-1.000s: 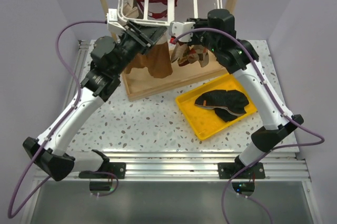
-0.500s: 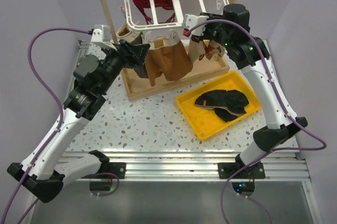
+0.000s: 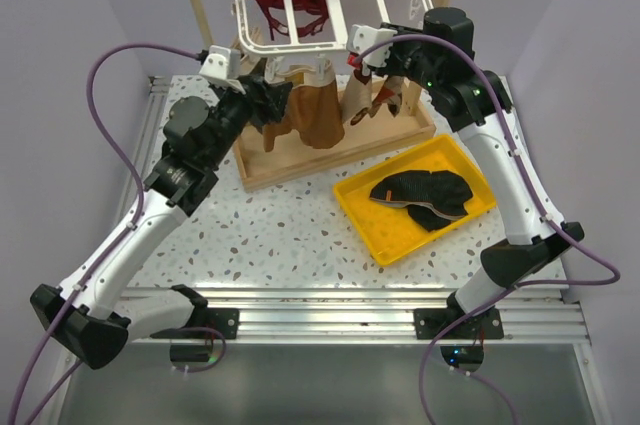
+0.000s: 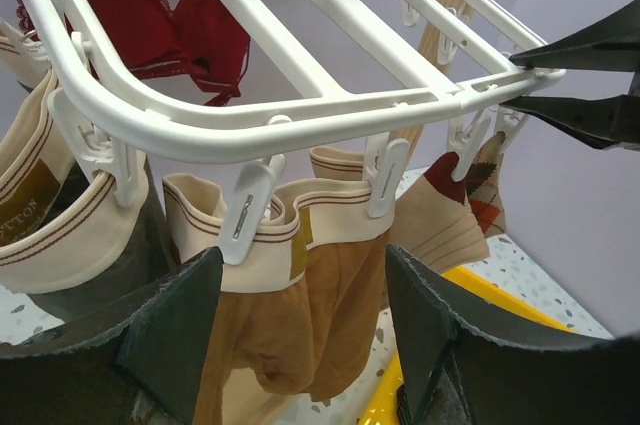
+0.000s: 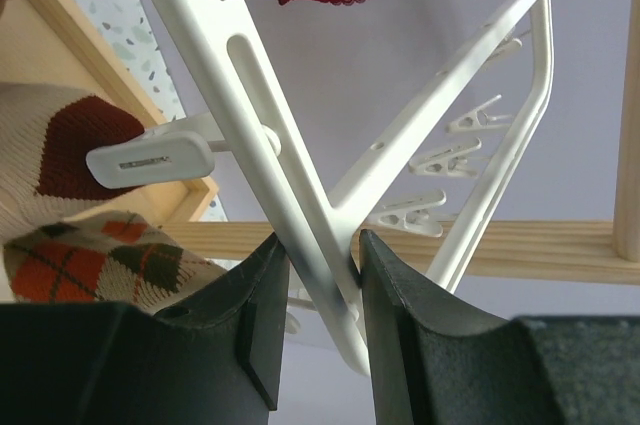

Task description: Remove the underwear clipped to the hanger

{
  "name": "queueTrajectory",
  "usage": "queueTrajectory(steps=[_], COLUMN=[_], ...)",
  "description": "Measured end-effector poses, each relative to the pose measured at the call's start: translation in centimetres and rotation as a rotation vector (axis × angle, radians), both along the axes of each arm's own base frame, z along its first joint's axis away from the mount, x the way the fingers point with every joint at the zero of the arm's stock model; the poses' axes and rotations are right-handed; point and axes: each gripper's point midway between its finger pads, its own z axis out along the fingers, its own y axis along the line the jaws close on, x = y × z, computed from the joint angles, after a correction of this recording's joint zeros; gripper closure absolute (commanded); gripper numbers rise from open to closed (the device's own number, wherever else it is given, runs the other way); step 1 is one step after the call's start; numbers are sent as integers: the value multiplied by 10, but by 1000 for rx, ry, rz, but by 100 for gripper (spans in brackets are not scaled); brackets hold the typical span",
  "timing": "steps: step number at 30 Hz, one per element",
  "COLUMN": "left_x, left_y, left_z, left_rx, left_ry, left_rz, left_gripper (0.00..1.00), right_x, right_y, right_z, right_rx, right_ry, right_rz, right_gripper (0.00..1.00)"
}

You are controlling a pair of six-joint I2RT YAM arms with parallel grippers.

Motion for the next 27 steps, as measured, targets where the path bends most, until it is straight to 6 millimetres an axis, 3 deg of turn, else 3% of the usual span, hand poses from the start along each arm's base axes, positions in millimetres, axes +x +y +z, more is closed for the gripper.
queueTrajectory(steps=[8,17,22,27], left_x=[17,9,-7,-5], left_y=[-2,5,24,37], left_z=[-2,0,3,4], left_rx=[-15,-139,-296,-358], left_ry=[-28,21,128,238], left_rz=[25,43,104,199], left_gripper=[33,18,28,30], right_x=[-2,-4,-5,-7], right_y=[4,7,8,9], right_z=[-2,-4,-5,-2], right_rx=[27,58,70,88], right_ry=[18,37,47,53], right_rz=[12,20,25,29], right_gripper=[65,65,65,66])
